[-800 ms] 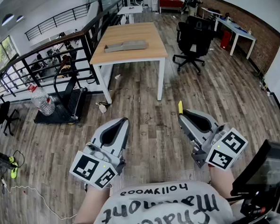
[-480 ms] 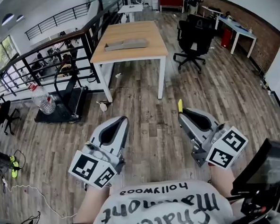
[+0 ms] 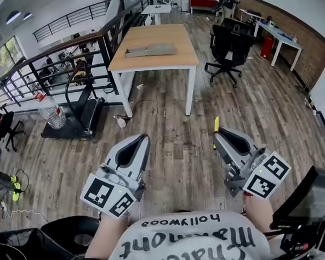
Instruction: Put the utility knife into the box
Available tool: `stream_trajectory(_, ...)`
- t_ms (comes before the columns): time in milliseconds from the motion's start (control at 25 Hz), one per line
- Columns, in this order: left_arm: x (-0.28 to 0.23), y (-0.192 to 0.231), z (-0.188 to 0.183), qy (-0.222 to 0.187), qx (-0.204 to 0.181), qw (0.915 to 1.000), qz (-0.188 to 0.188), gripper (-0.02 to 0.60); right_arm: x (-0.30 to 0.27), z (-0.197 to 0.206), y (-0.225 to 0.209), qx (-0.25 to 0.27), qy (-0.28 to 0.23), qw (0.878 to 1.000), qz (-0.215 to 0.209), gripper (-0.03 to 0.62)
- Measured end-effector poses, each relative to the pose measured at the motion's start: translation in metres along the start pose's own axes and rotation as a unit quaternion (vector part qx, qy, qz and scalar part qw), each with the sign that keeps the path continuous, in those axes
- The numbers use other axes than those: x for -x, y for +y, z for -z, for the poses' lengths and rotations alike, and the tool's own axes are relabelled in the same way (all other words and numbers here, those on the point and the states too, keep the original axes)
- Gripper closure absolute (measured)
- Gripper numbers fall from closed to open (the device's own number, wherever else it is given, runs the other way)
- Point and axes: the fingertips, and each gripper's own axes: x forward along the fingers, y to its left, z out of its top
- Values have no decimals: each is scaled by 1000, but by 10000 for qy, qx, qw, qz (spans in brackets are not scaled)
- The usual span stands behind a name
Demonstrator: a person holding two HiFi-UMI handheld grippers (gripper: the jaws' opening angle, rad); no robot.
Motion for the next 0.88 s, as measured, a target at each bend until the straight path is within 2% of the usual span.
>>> stream_trajectory(160,-3,8,1,-247,244,9991,-242,575,3,7,-10,115,132,9998,6,537)
stream_trajectory(280,-7,7,6,-336,268,9980,-469,575,7,11,-21,105,218,9997,-26,537)
stream_trajectory(560,-12,-5,21,-71,89,9978,-650,575,13,20,-41,-82,291,9995,-108,537)
stream_trajectory(880,-14,2,21,-151,93,9970,-758,575,6,19,-43,35,352,9992,-207,537)
